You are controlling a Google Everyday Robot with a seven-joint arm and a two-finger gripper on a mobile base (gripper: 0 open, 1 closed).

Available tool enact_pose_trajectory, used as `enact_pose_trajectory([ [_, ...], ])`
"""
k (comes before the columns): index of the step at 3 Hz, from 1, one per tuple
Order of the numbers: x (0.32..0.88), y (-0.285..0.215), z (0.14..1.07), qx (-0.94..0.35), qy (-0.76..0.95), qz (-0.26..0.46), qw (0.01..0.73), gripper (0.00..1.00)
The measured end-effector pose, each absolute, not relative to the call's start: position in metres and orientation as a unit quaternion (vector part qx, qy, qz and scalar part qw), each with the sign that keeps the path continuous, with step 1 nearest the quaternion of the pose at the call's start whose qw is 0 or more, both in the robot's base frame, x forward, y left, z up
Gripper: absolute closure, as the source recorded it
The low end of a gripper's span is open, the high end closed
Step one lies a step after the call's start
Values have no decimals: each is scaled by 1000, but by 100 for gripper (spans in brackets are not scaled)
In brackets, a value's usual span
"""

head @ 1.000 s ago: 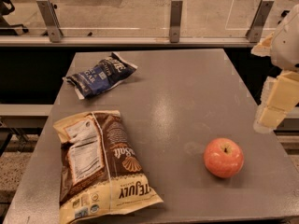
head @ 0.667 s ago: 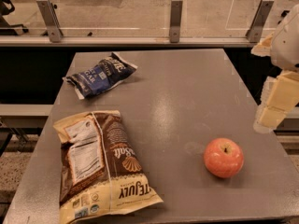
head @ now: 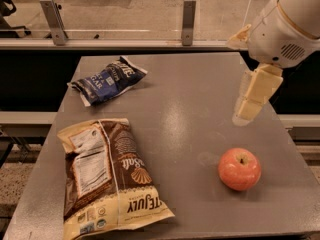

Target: Move brown chip bag near blue chip bag

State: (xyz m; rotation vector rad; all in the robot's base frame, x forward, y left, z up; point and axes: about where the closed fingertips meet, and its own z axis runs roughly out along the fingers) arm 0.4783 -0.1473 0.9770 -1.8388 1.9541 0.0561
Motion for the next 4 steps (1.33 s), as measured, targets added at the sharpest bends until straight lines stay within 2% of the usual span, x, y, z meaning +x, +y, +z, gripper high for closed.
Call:
enact_pose_trajectory([
  [2, 489, -57, 968, -769, 584, 68, 251, 0],
  [4, 472, 13, 938, -872, 436, 47, 217, 0],
])
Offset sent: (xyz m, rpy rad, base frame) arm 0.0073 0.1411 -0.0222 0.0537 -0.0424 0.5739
